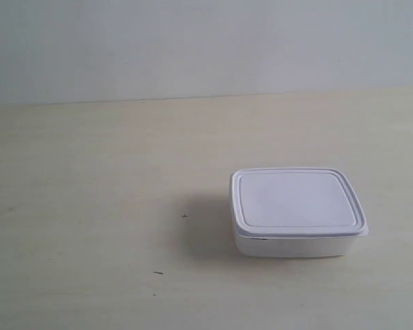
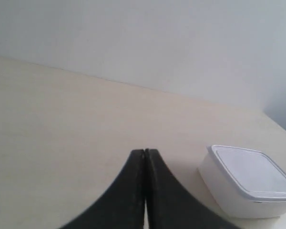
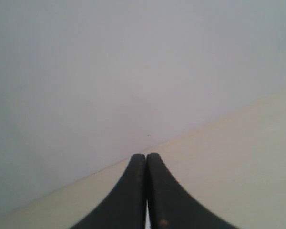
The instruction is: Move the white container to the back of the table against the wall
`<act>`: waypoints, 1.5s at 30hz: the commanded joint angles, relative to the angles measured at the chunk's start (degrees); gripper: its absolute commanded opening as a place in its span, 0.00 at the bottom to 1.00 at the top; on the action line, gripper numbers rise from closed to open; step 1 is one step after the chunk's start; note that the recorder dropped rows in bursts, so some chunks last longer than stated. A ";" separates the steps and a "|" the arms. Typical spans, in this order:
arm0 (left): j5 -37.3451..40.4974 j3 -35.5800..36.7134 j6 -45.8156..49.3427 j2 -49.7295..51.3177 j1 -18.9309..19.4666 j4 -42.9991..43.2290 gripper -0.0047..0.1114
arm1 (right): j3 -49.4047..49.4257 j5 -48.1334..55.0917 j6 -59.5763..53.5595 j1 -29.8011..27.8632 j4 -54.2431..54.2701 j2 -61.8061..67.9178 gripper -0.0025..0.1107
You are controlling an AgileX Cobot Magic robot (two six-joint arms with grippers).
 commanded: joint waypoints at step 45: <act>12.59 -45.86 14.57 62.42 -32.75 -6.33 0.04 | -56.07 56.17 2.84 5.73 -12.74 63.75 0.02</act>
